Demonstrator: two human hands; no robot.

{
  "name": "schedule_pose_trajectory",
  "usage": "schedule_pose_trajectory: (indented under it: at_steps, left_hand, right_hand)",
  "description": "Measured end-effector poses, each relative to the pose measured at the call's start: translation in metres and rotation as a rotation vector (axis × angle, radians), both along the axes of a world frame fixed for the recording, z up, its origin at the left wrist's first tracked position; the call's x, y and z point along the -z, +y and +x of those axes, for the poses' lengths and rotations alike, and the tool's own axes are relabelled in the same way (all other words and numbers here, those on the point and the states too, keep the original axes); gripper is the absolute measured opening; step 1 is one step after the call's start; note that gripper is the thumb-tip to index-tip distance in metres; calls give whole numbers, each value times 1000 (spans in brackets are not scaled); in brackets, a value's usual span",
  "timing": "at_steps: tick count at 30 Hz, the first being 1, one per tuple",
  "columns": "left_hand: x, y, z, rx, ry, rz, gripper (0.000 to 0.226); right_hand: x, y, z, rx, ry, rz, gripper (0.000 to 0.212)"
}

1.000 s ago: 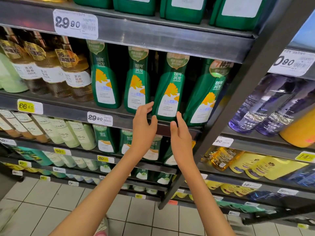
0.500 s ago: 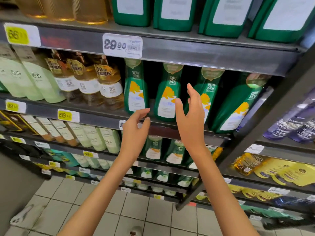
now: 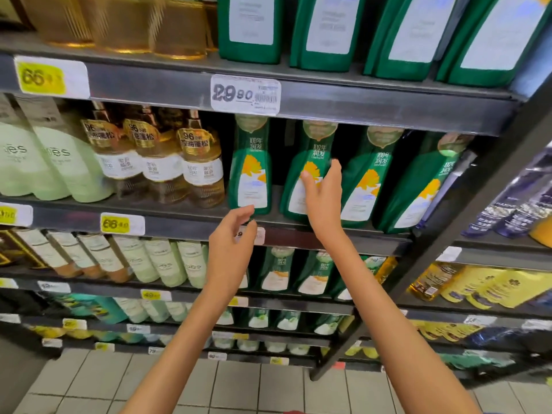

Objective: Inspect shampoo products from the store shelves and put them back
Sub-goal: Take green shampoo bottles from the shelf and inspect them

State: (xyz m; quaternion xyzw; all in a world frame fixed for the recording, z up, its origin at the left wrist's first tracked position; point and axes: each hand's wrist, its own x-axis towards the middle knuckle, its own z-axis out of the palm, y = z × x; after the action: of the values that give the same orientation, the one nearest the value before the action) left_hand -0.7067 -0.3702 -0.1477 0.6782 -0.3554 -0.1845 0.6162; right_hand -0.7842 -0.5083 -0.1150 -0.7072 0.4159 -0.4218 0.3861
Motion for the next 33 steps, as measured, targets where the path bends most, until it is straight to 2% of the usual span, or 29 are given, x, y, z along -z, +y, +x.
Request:
schedule_pose_trajectory:
  at_steps: [6,9,11,14,21,24,26,29,33]
  left_hand:
    - [2,4,2,84,-18,33,31]
    - [4,5,0,171,-20,66,33]
    - [6,10,-6,308,33,91,39]
    - [19,22,-18,475,127,145,51]
    - [34,40,-36,454,321,40,39]
    - [29,42,-33,488,398,4,37]
    - [23,45,-30,509,462,-10,39]
    - [19,46,-28,552,575,-13,33]
    - [18,46,-31,621,704,-18,37]
  right_hand:
    - [-5,26,-3,28,-89,45,60]
    - [-7,48,-20,20,-122,128,49]
    - [0,66,-36,-6,-104,157,37]
    - [13,88,-51,-50,-82,303,37]
    - [30,95,-55,-99,-106,469,39]
    - [28,87,-63,-319,-253,613,53]
    - [23,81,-68,-440,-411,708,51]
    - [20,79,-65,-461,-542,858,49]
    - [21,84,-57,-496,-609,892,55]
